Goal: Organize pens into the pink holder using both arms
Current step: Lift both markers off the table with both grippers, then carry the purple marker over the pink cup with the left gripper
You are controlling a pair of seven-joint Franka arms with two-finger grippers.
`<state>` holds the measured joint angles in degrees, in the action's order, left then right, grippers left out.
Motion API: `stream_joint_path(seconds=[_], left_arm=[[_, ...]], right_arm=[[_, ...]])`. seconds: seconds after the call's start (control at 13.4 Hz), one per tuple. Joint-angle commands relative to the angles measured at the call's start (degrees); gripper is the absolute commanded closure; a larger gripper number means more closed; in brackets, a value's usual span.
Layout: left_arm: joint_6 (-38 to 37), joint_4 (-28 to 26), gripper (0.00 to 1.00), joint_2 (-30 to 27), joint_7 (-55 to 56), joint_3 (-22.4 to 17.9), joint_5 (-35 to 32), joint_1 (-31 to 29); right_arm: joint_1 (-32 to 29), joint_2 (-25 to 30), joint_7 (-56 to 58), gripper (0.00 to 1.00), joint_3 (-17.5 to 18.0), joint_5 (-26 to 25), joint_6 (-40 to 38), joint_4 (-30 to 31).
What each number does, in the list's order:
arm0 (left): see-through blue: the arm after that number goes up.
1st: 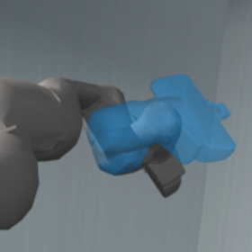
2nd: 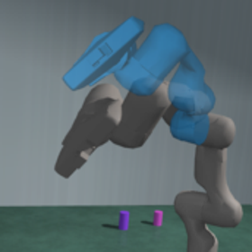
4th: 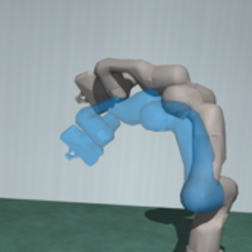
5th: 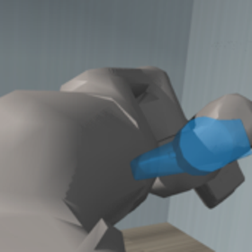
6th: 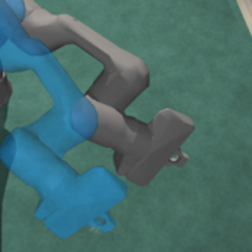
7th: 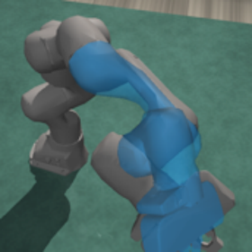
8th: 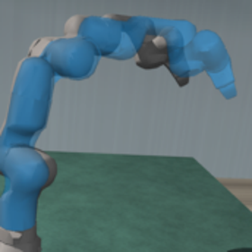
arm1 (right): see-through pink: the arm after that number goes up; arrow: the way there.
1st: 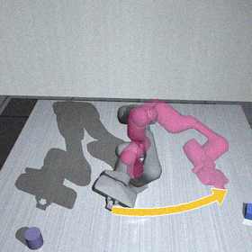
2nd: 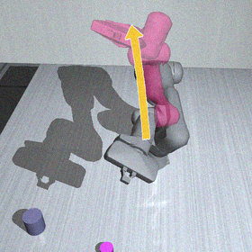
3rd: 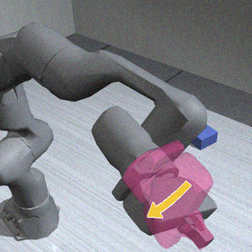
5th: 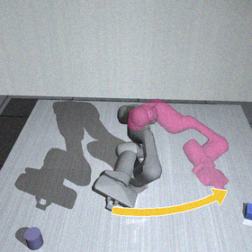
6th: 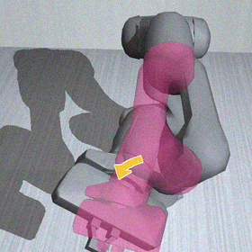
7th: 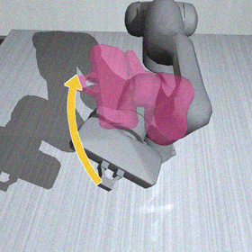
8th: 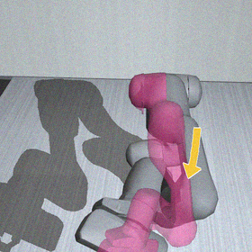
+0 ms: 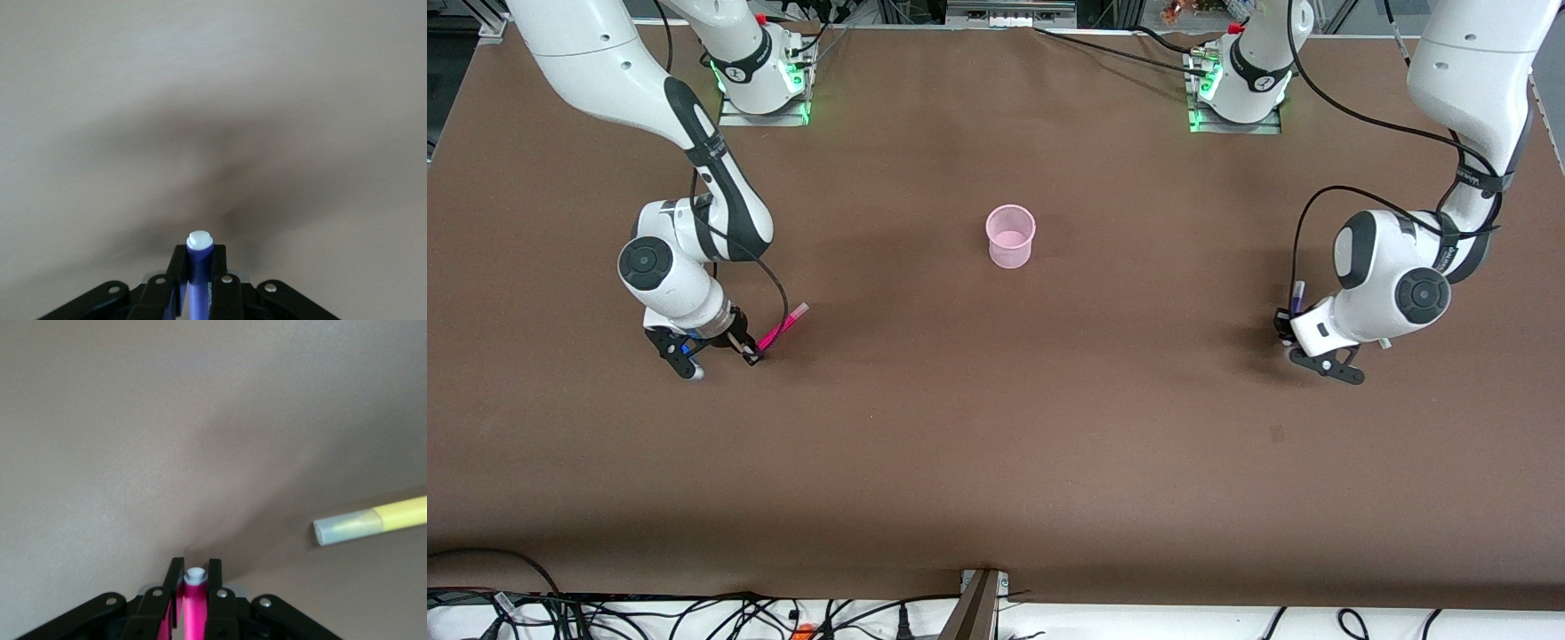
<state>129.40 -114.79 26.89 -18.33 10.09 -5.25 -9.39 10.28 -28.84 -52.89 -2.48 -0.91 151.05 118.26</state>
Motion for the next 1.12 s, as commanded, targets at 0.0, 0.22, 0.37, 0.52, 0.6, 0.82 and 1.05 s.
stream_joint_path(seconds=[0.0, 0.22, 0.37, 0.52, 0.6, 0.82, 1.05], left_arm=[[-11.6, 4.3, 1.0, -2.9, -0.7, 9.0, 0.8, -0.5], [-16.4, 9.2, 1.0, -3.9, -2.0, 19.7, 4.8, -2.0], [-16.4, 10.6, 1.0, -3.4, -12.9, 20.4, 14.5, -5.4], [-16.4, 11.5, 1.0, -1.7, -29.0, 20.4, 24.4, -9.8], [-16.5, 11.9, 1.0, -1.0, -36.9, 20.4, 28.8, -11.3], [-22.0, 11.9, 1.0, -1.0, -53.9, 20.5, 44.3, -11.3], [-23.0, 11.8, 1.0, 0.4, -66.0, 26.9, 52.5, -10.7]], right_arm=[[2.8, 3.8, -3.7, 1.0, 0.6, 0.6, -5.9, -1.0], [6.6, 4.9, -9.8, 1.0, 0.5, 0.4, -17.7, -6.9], [7.1, 4.9, -10.9, 1.0, 0.6, 0.4, -22.5, -9.9], [7.2, 5.0, -10.8, 1.0, 0.5, 0.0, -25.2, -11.5], [7.2, 5.1, -10.8, 1.0, 0.5, -0.2, -26.0, -11.7], [7.2, 5.5, -10.9, 1.0, 0.6, -0.2, -28.6, -13.3], [8.9, 5.5, -12.6, 1.0, 0.5, -0.3, -29.8, -14.5]])
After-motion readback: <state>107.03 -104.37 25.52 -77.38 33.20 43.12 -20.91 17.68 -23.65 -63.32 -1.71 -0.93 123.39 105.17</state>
